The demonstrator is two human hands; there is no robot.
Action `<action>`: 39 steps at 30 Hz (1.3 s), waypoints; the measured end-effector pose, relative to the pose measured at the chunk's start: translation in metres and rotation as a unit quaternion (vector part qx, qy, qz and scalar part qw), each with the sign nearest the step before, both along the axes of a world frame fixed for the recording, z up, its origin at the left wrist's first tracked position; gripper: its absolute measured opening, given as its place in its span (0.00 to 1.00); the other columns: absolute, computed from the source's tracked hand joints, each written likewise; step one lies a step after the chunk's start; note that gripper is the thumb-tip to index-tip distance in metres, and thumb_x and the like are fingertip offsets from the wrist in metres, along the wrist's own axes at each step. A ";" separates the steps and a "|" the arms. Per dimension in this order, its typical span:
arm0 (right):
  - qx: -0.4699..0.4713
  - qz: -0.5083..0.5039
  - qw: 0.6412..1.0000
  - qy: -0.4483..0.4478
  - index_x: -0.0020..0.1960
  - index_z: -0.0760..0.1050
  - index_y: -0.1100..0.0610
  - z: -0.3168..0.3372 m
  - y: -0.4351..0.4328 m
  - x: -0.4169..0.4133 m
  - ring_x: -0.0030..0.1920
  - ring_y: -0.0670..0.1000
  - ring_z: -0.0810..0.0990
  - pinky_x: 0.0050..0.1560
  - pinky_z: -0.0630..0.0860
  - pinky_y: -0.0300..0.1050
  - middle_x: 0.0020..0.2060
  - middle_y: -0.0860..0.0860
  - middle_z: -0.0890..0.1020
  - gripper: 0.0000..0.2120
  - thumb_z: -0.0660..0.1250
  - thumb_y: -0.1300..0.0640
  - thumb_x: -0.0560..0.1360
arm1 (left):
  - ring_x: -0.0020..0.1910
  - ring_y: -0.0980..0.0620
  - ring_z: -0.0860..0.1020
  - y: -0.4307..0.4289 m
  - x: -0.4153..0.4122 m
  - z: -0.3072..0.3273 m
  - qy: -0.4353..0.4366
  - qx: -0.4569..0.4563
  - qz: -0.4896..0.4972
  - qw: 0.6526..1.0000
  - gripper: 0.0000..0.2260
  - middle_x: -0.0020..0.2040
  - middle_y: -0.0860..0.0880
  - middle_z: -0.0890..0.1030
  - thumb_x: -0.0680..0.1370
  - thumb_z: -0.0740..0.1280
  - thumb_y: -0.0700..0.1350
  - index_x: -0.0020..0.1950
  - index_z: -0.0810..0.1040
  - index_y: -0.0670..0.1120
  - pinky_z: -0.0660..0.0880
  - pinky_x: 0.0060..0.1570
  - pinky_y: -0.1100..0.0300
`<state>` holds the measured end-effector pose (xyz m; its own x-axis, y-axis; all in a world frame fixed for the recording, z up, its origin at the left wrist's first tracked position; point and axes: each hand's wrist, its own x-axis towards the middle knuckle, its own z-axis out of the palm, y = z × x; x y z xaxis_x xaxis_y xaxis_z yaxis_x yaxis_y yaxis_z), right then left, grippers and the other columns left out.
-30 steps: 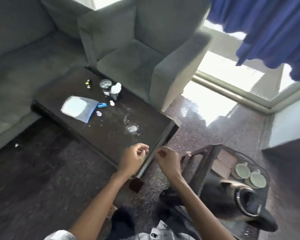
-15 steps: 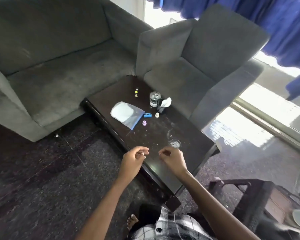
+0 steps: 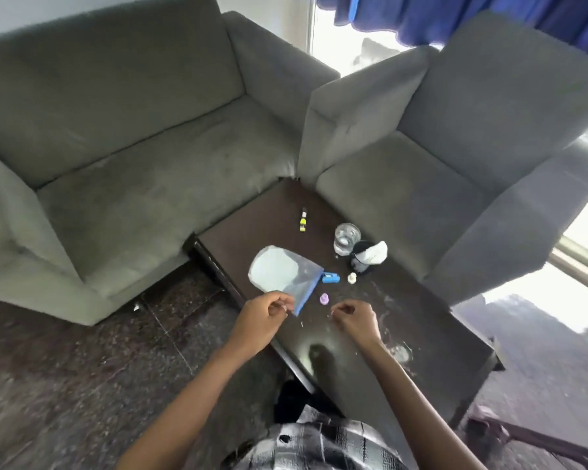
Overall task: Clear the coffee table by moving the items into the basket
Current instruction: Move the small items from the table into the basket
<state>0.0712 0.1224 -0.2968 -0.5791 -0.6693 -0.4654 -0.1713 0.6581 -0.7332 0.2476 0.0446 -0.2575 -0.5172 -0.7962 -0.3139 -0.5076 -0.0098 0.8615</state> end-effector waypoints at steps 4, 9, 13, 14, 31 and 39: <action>0.018 0.022 1.000 0.009 0.36 0.80 0.61 -0.013 -0.072 -0.010 0.35 0.52 0.78 0.36 0.71 0.40 0.30 0.55 0.81 0.07 0.64 0.63 0.69 | 0.48 0.54 0.81 -0.071 -0.012 0.003 -0.002 -0.015 0.003 1.000 0.17 0.43 0.55 0.83 0.75 0.62 0.34 0.44 0.77 0.57 0.78 0.53 0.55; 0.068 0.080 0.994 0.027 0.34 0.78 0.61 -0.026 -0.147 -0.014 0.38 0.55 0.81 0.39 0.74 0.40 0.32 0.55 0.83 0.09 0.61 0.65 0.69 | 0.46 0.56 0.81 -0.134 -0.027 0.002 -0.003 -0.006 0.001 1.000 0.18 0.43 0.57 0.83 0.74 0.63 0.33 0.42 0.77 0.59 0.77 0.51 0.58; 0.100 0.071 0.991 0.047 0.37 0.80 0.58 -0.043 -0.207 -0.024 0.43 0.60 0.82 0.46 0.78 0.47 0.40 0.60 0.84 0.10 0.59 0.62 0.69 | 0.46 0.54 0.81 -0.194 -0.045 -0.004 -0.007 0.014 -0.023 1.000 0.16 0.42 0.57 0.83 0.74 0.63 0.35 0.43 0.78 0.57 0.75 0.48 0.60; 0.111 0.064 0.990 0.051 0.38 0.80 0.58 -0.047 -0.221 -0.028 0.44 0.60 0.82 0.46 0.77 0.46 0.41 0.60 0.84 0.10 0.59 0.61 0.69 | 0.46 0.55 0.81 -0.210 -0.049 -0.006 -0.005 0.020 -0.031 0.999 0.15 0.42 0.57 0.83 0.74 0.62 0.34 0.44 0.79 0.55 0.75 0.48 0.61; 0.259 -0.120 0.958 0.017 0.57 0.76 0.65 -0.200 -0.409 -0.104 0.58 0.62 0.78 0.55 0.74 0.52 0.56 0.63 0.79 0.16 0.67 0.56 0.73 | 0.47 0.53 0.81 -0.421 -0.085 -0.092 -0.048 0.081 -0.109 0.990 0.14 0.44 0.58 0.82 0.77 0.62 0.37 0.44 0.77 0.57 0.76 0.54 0.59; 0.145 -0.276 0.943 -0.119 0.46 0.78 0.71 -0.215 -0.399 -0.094 0.33 0.56 0.82 0.39 0.79 0.48 0.36 0.63 0.81 0.08 0.63 0.66 0.73 | 0.44 0.58 0.81 -0.411 -0.088 -0.114 -0.063 0.168 -0.103 0.978 0.10 0.48 0.51 0.83 0.78 0.61 0.36 0.53 0.79 0.46 0.72 0.42 0.77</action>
